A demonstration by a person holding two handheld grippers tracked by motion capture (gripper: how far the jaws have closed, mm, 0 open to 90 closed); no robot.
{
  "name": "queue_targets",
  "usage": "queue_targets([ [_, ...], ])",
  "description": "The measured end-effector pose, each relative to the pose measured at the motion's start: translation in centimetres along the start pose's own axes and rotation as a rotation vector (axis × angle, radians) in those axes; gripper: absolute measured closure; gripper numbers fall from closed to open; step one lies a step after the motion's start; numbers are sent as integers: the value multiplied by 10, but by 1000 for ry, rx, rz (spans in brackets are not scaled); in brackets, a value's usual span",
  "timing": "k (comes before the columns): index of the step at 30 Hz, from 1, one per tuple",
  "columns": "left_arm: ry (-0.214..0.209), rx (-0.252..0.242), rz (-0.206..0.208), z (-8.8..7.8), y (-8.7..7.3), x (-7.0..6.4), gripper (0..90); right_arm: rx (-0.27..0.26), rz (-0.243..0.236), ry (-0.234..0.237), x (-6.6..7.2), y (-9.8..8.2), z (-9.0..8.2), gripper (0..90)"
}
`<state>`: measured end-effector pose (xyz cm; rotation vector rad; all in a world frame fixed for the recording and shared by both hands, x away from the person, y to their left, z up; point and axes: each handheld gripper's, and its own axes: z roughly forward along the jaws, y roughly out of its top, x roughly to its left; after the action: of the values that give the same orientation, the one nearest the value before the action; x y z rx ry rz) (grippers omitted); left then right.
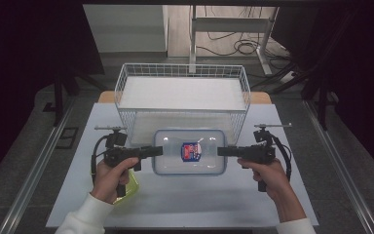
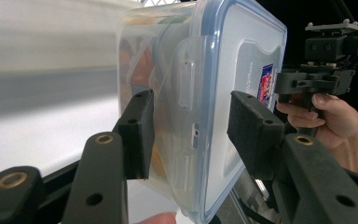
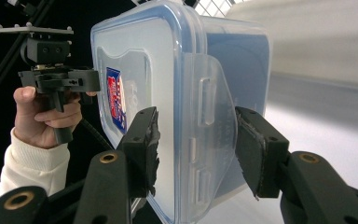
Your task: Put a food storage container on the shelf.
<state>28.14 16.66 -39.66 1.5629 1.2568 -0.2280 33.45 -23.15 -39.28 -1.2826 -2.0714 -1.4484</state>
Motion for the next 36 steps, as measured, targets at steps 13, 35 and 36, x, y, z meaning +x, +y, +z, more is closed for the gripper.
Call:
queue_targets([
  [13, -19, -20, 0, -11, 29, 4, 517, -13, -34, -18, 17, 33, 5, 512],
  [35, -37, -37, 37, -20, 82, -7, 518, -59, -79, -26, 35, 78, -3, 514],
  [36, -37, -37, 36, -20, 84, -7, 518, -59, -77, -27, 35, 80, -3, 514],
])
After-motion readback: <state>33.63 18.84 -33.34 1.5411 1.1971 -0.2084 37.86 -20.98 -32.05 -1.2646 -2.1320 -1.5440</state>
